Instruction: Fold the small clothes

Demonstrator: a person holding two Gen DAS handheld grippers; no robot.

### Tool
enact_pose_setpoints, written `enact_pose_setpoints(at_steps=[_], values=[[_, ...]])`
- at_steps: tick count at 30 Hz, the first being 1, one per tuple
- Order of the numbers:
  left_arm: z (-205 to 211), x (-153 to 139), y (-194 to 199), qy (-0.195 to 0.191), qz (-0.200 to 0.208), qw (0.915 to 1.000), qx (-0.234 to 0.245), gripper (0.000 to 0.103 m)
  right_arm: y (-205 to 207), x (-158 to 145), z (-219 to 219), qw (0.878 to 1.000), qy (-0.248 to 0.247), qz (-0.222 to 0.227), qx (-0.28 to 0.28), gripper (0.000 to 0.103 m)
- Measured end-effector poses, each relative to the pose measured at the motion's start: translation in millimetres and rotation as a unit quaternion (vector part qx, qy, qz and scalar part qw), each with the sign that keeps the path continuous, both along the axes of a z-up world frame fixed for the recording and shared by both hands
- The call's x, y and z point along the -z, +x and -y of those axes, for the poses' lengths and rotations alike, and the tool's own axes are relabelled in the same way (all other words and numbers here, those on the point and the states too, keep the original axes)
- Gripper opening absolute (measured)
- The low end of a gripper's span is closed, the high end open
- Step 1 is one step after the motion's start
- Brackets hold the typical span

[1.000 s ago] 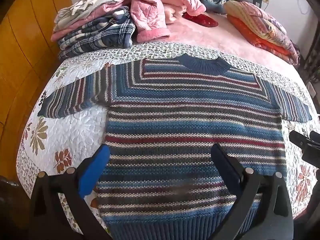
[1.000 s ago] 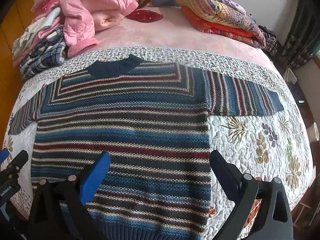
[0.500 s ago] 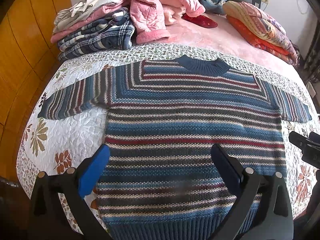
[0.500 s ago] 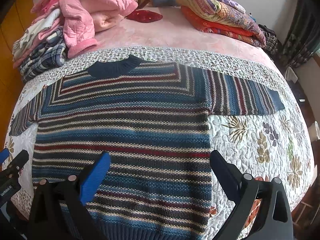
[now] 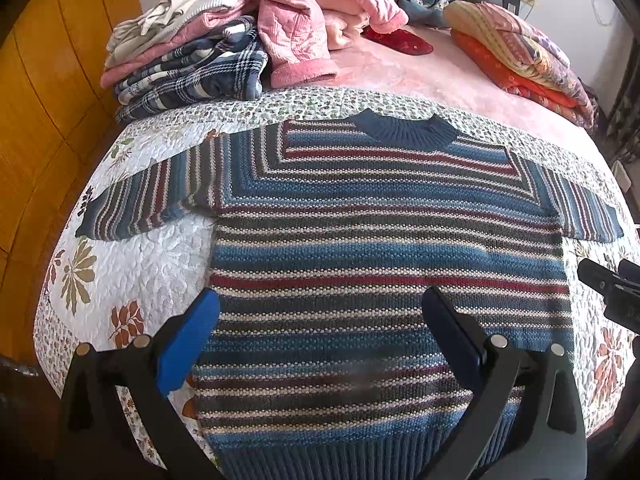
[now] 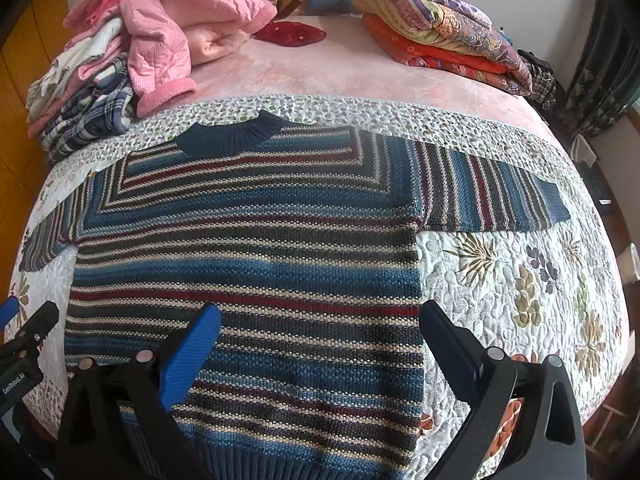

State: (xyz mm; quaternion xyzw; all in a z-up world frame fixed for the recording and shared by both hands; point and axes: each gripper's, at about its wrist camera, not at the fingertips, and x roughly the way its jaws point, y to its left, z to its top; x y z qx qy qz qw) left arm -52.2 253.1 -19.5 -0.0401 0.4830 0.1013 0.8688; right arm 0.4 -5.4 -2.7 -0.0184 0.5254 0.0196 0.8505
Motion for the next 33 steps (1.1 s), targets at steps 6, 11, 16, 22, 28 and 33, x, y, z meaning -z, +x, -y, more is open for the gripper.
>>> enact_pose_setpoints(at_steps=[6,11,16,22,28,33], values=[[-0.2,-0.2,-0.1,0.001,0.000,1.0000,0.002,0.100,0.2,0.0,0.1,1.000,0.000,0.000,0.000,0.099],[0.0,0.0,-0.3,0.000,0.000,1.0000,0.001,0.100,0.2,-0.4,0.5,1.000,0.000,0.001,-0.001,0.099],[-0.9,0.4,-0.4,0.000,-0.002,1.0000,0.000,0.100,0.1,-0.6,1.1,1.000,0.001,0.001,-0.001,0.099],[-1.2,0.7,-0.6,0.001,-0.002,1.0000,0.001,0.100,-0.4,-0.7,1.0,1.000,0.001,0.002,-0.001,0.099],[-1.6,0.5,-0.3,0.000,-0.003,1.0000,0.001,0.100,-0.3,-1.2,-0.2,1.000,-0.001,0.004,-0.001,0.099],[-1.3,0.6,-0.5,-0.001,-0.002,1.0000,0.002,0.100,0.4,-1.9,-0.8,1.000,-0.001,0.005,0.000,0.099]])
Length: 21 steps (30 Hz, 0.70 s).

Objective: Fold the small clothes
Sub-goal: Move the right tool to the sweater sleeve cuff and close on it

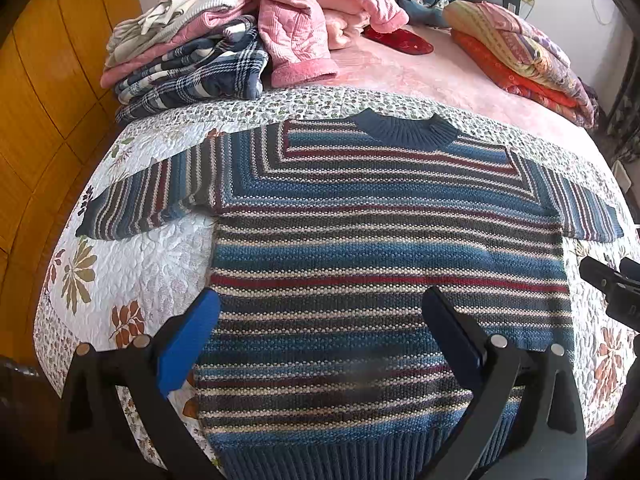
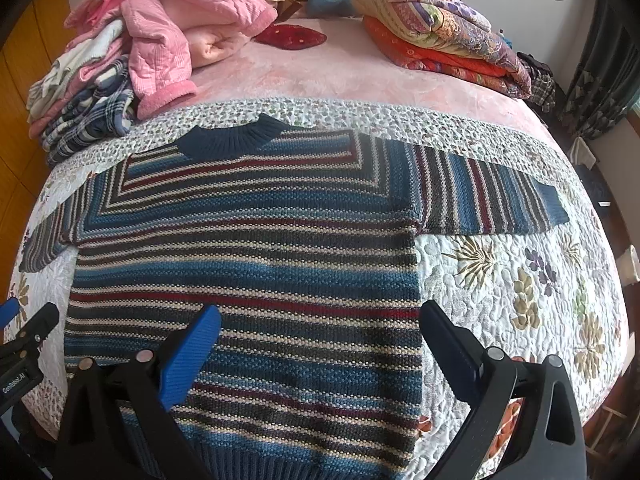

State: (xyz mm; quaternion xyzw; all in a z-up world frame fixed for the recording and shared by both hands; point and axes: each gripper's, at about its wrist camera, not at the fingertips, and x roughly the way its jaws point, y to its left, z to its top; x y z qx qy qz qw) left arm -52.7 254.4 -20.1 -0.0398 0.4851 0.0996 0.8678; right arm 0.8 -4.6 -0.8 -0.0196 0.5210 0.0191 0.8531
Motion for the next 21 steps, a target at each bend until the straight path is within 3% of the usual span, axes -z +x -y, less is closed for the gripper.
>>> enact_pose_setpoints(at_steps=[14,17,19,21], values=[[-0.4,2.4,2.8,0.000,0.006,1.0000,0.002,0.100,5.5,-0.2,5.0,1.000,0.004,0.001,0.001,0.099],[0.0,7.7,10.6,-0.014,0.006,0.9999,0.001,0.100,32.4,-1.8,29.1,1.000,0.022,-0.005,0.019,0.099],[2.5,11.5,18.9,-0.003,0.010,1.0000,-0.001,0.100,55.3,-1.9,61.2,0.998,0.021,-0.014,0.058,0.099],[5.4,14.2,27.7,0.016,0.012,0.9998,-0.003,0.100,73.6,0.5,98.7,0.993,0.056,-0.024,0.104,0.099]])
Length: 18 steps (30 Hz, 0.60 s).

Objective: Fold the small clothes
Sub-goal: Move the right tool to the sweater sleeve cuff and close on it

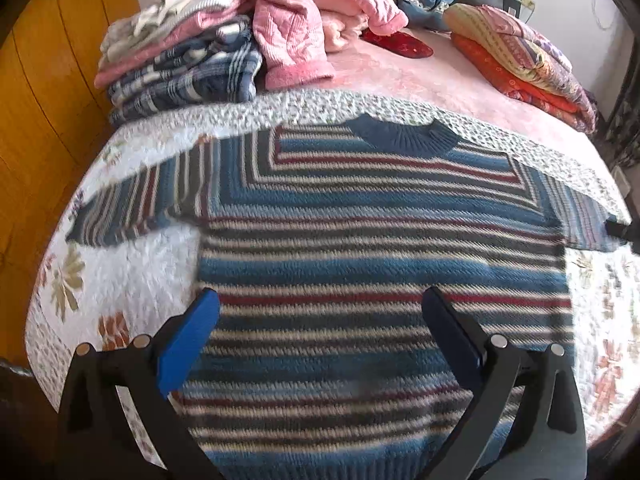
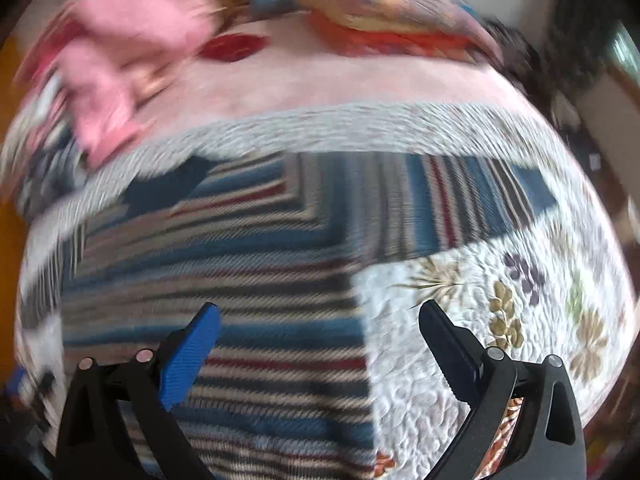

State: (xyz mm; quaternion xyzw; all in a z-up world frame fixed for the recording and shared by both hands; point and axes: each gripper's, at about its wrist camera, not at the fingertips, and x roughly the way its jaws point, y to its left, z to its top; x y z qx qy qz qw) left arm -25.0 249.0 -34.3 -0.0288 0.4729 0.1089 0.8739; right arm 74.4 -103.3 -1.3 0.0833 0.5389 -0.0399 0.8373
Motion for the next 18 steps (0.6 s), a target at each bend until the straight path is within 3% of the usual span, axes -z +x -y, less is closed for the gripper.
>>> enact_pose_setpoints(at_steps=[5,8,12,18], values=[[-4.8,3.7,20.1,-0.059,-0.008,0.9977,-0.032,0.100,52.6,23.1,95.4,0.996,0.047,-0.036,0.060,0.099],[5.9,5.7,44.4,-0.048,-0.011,0.9980,-0.041,0.100,76.0,50.4,154.2,0.992,0.032,-0.056,0.105,0.099],[32.8,14.2,85.3,-0.044,-0.015,0.9984,-0.034,0.100,92.5,98.0,234.9,0.976,0.095,-0.090,0.176,0.099],[81.6,37.8,135.2,-0.066,-0.029,0.9973,-0.006,0.100,105.1,127.2,288.0,0.968,0.104,-0.095,0.207,0.099]])
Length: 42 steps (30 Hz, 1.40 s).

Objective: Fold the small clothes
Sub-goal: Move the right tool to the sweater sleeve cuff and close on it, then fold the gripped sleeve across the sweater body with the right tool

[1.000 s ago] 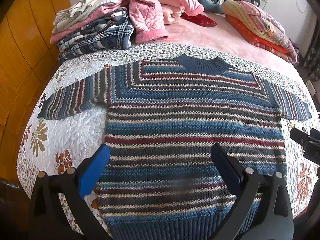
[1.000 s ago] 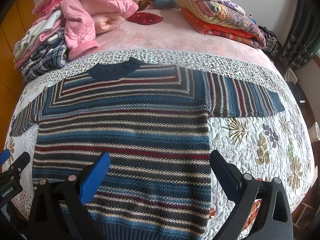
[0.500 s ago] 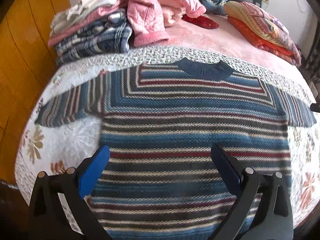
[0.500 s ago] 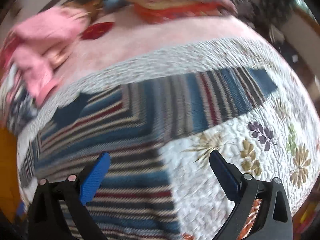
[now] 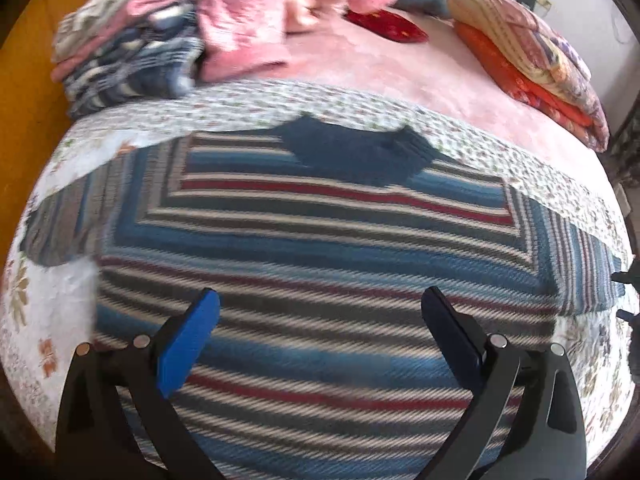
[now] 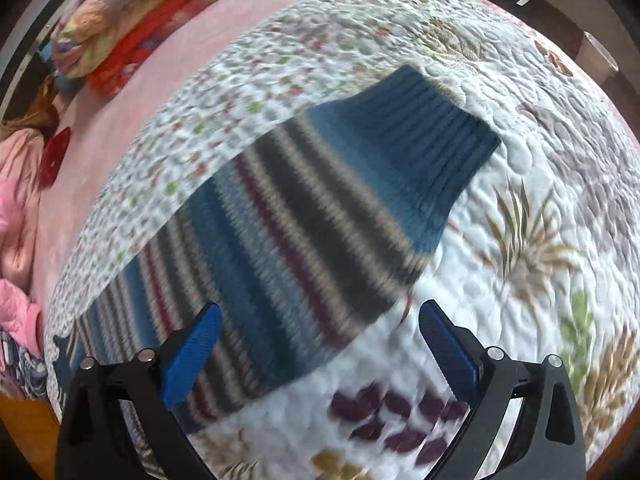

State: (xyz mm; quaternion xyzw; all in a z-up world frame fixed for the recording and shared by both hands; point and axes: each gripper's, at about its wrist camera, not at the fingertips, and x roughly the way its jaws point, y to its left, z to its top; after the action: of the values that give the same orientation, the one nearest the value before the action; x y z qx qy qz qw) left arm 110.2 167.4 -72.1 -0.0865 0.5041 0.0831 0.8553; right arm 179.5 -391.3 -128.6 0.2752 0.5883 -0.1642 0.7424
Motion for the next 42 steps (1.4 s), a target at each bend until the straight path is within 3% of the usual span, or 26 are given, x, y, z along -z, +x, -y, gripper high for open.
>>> enact_pose_setpoints(at_steps=[5,10,13,15,17,18,25,33,42], values=[[31.7,13.2,24.4,-0.002,-0.006,0.9998,0.017,0.100,7.3,15.3,25.5,1.000,0.011,0.012,0.011,0.098],[55.3,24.6,39.9,0.010,-0.015,0.9996,0.021,0.100,12.4,18.0,42.6,0.999,0.016,0.031,0.016,0.085],[64.0,26.0,44.1,0.021,-0.017,0.9993,0.027,0.100,13.6,17.5,45.9,0.999,-0.008,0.034,0.006,0.067],[65.9,24.6,44.2,0.021,-0.016,0.9993,0.028,0.099,9.6,14.1,46.0,0.999,-0.012,0.046,0.001,0.042],[67.8,23.3,43.7,0.026,-0.017,0.9991,0.030,0.099,8.7,9.6,49.8,0.997,0.018,0.075,-0.002,0.015],[67.3,22.8,43.2,0.029,-0.017,0.9989,0.033,0.099,6.9,7.4,52.3,0.995,0.040,0.089,0.001,0.014],[48.6,18.3,33.5,0.031,-0.023,0.9986,0.036,0.096,0.6,-19.8,37.6,0.990,0.056,0.120,-0.039,0.013],[5.9,15.6,21.2,0.012,-0.026,0.9996,0.006,0.097,18.9,-52.4,-57.7,0.980,0.092,0.126,-0.123,0.013],[-28.2,7.7,10.5,-0.007,-0.016,0.9998,-0.009,0.097,17.1,-65.3,-181.4,0.956,0.125,0.128,-0.233,0.013]])
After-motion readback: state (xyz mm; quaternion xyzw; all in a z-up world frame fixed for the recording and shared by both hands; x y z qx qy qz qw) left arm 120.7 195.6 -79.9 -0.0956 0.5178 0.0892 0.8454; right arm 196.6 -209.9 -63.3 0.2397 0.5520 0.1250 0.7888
